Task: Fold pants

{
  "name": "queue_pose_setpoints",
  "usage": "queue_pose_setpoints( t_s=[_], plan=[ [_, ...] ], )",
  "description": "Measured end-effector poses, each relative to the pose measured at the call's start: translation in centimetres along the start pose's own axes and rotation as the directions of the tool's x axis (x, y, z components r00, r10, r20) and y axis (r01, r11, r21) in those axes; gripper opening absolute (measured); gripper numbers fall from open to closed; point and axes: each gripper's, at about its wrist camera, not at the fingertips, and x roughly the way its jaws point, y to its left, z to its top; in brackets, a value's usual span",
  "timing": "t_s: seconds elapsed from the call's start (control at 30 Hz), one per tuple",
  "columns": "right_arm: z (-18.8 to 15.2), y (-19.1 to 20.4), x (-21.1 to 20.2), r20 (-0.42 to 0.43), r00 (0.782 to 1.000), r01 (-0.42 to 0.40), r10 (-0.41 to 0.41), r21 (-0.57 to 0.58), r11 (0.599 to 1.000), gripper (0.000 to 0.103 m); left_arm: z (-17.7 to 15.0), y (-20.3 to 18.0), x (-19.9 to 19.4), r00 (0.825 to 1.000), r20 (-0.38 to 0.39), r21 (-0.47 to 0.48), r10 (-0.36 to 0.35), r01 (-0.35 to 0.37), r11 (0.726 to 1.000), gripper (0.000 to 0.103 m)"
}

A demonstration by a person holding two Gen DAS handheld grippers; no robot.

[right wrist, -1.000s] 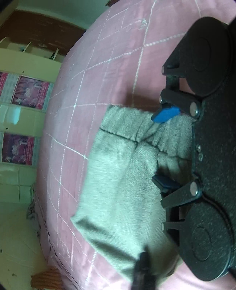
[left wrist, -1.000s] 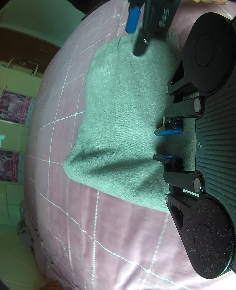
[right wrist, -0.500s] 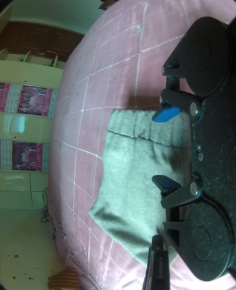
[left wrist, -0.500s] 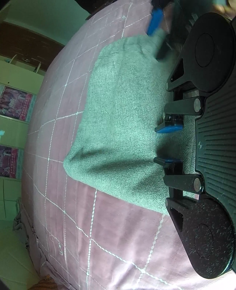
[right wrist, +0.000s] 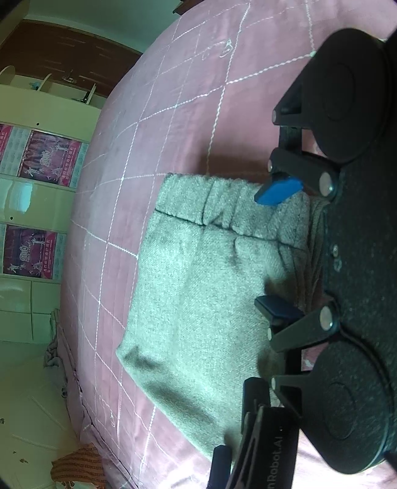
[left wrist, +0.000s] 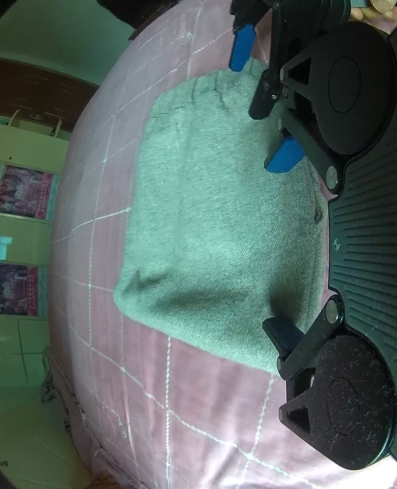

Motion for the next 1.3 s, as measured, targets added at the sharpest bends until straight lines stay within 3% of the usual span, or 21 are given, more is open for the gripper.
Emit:
queue_pose_setpoints(
  t_s=[0.17, 0.3, 0.43, 0.5, 0.57, 0.67, 0.8, 0.9, 1.07, 1.17, 1.3],
  plan=[
    [0.9, 0.1, 0.0, 0.000, 1.000, -0.004, 0.004, -0.004, 1.000, 0.066, 0.7, 0.6, -1.6, 0.997, 0.062, -0.007, 0.044, -0.044, 0.999, 0.100],
    [1.7, -0.3, -1.1, 0.028, 1.000, -0.015, 0.015, 0.005, 1.000, 0.065, 1.5, 1.7, -2.1, 0.986, 0.109, 0.024, 0.123, -0.126, 0.992, 0.100],
    [2.5, -0.6, -1.9, 0.065, 0.998, -0.021, 0.018, 0.046, 0.999, 0.065, 1.1, 2.9, 0.3, 0.991, 0.023, 0.007, 0.132, -0.132, 0.991, 0.100],
    [2.1, -0.2, -0.7, 0.017, 1.000, 0.006, -0.006, 0.010, 1.000, 0.065, 0.1, 3.0, 1.8, 0.992, -0.048, 0.029, 0.114, -0.113, 0.993, 0.100],
    [1.1, 0.3, 0.7, -0.033, 0.999, 0.021, -0.022, -0.035, 0.999, 0.065, -0.4, 3.3, 1.5, 0.994, -0.028, 0.003, 0.102, -0.102, 0.995, 0.100],
    [0.9, 0.4, -0.1, -0.004, 1.000, 0.014, -0.014, -0.064, 0.998, 0.065, 0.2, 3.7, 1.0, 0.997, -0.030, -0.004, 0.075, -0.075, 0.997, 0.100],
    [2.0, -1.5, -1.1, 0.008, 0.999, -0.033, 0.033, 0.006, 0.999, 0.066, 2.2, 4.3, 1.4, 0.998, -0.068, -0.011, -0.006, 0.005, 1.000, 0.100],
    [2.5, -4.1, -0.7, -0.022, 0.997, -0.066, 0.068, 0.110, 0.992, 0.067, 3.3, 5.7, 2.9, 0.990, -0.125, -0.084, -0.063, 0.053, 0.995, 0.100],
    [2.2, -8.0, 1.8, -0.092, 0.962, -0.217, 0.258, 0.319, 0.922, 0.071, 3.8, 8.7, 5.7, 0.972, -0.181, -0.211, -0.152, 0.112, 0.971, 0.100],
    [1.4, -10.0, 3.3, -0.101, 0.926, -0.283, 0.365, 0.455, 0.844, 0.075, 3.5, 9.6, 6.7, 0.959, -0.197, -0.236, -0.205, 0.156, 0.959, 0.099],
    [0.5, -11.0, 4.9, -0.103, 0.885, -0.339, 0.454, 0.527, 0.779, 0.077, 3.8, 10.0, 7.4, 0.947, -0.190, -0.241, -0.259, 0.210, 0.947, 0.073]
  ],
)
